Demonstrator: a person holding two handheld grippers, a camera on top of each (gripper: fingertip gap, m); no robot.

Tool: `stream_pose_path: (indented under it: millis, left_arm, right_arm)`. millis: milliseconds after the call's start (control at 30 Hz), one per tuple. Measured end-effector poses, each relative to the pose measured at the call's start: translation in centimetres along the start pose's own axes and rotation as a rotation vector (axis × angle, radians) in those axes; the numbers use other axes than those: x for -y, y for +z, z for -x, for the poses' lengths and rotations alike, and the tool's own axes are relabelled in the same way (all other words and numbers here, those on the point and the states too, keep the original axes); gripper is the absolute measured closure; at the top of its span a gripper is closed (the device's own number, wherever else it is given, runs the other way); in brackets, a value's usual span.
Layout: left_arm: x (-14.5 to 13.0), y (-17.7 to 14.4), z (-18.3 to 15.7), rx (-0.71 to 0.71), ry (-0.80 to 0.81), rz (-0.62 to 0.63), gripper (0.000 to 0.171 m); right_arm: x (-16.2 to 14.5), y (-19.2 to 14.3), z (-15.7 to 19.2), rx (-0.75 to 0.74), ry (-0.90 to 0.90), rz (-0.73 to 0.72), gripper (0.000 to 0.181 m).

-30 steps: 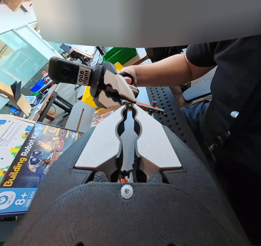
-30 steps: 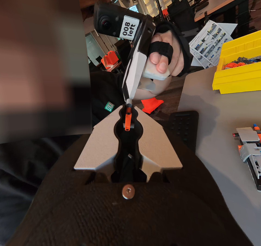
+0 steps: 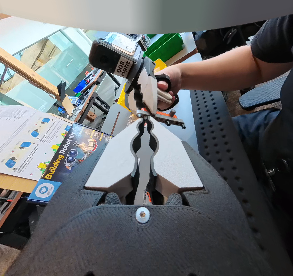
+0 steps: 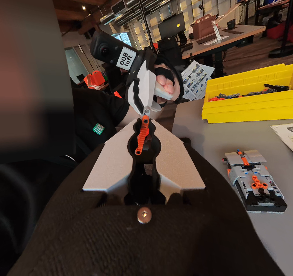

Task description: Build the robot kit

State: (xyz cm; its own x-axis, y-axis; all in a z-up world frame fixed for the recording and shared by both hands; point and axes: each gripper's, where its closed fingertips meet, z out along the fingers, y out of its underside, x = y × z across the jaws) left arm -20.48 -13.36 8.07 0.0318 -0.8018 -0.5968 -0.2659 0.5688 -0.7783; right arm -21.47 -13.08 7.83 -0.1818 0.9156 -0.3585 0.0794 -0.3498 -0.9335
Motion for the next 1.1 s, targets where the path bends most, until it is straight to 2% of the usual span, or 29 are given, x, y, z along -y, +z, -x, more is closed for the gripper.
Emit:
stream_pose_path:
  millis: [67,300,500,567,700,767,867,967,1100]
  left_arm:
    - [0.0,0.0,-0.1,-0.006,-0.03,-0.009,0.17]
    - [0.8,-0.2,-0.3,-0.079,-0.234,-0.122,0.17]
    - [0.7,-0.1,-0.2,-0.169,-0.498,-0.165,0.171]
    - [0.8,-0.2,-0.6,-0.209,-0.513,-0.18,0.17]
    - [0.8,0.0,-0.7,-0.111,-0.34,-0.174,0.168]
    - [0.6,0.3,-0.9,-0.109,-0.334,-0.141,0.164]
    - [0.5,0.4,-0.8,-0.094,-0.334,-0.143,0.169]
    - [0.3,0.5,-0.7,-0.088,-0.371,-0.145,0.167]
    - [0.2,0.0,-0.8,-0.106,-0.525,-0.193,0.158]
  right_arm:
    - [-0.2,0.0,0.0,0.0,0.008,0.007,0.175]
    - [0.0,0.1,0.7,-0.08,-0.193,0.035,0.176]
    - [0.0,-0.1,0.5,-0.174,-0.336,0.048,0.175]
    - [-0.3,0.1,0.8,-0.153,-0.307,0.051,0.175]
    - [-0.2,0.1,1.0,-0.048,-0.146,-0.031,0.175]
    - [0.1,-0.1,1.3,0.003,-0.105,-0.075,0.175]
    - [0.1,-0.3,1.0,0.011,-0.081,-0.101,0.175]
    - [-0.1,-0.4,0.9,0.029,-0.071,-0.101,0.175]
    - [0.4,-0.8,1.9,0.175,-0.018,-0.205,0.176]
